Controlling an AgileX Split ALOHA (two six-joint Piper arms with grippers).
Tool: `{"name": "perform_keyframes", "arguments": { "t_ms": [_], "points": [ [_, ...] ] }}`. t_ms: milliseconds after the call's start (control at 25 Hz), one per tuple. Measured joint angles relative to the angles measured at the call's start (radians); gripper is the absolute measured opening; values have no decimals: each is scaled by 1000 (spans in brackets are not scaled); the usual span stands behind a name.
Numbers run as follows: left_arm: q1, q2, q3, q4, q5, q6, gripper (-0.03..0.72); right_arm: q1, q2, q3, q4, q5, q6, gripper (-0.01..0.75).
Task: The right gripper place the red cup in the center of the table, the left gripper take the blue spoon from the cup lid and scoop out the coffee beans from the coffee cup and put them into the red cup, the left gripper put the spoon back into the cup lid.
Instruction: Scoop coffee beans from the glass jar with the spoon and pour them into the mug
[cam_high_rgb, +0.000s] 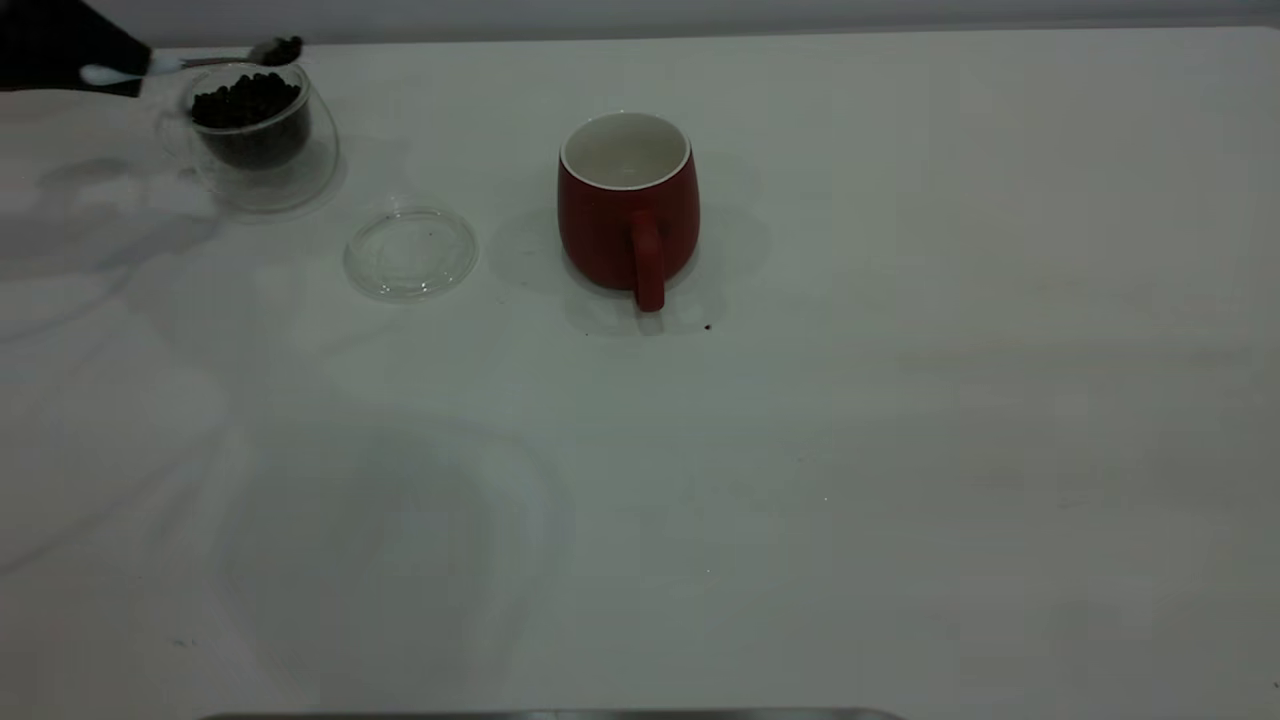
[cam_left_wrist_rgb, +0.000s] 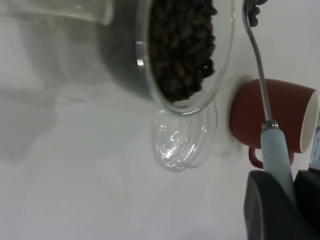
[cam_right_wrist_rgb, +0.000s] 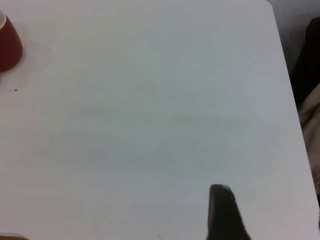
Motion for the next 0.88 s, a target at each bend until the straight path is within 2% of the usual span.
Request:
{"name": "perform_keyframes", "arguments": {
  "t_ms": [560, 880],
  "points": [
    [-163, 0, 0, -10, 0, -1, 123, 0, 0, 0, 0, 0, 0, 479],
    [-194, 0, 0, -48, 0, -2, 123, 0, 0, 0, 0, 0, 0, 479]
  ]
}}
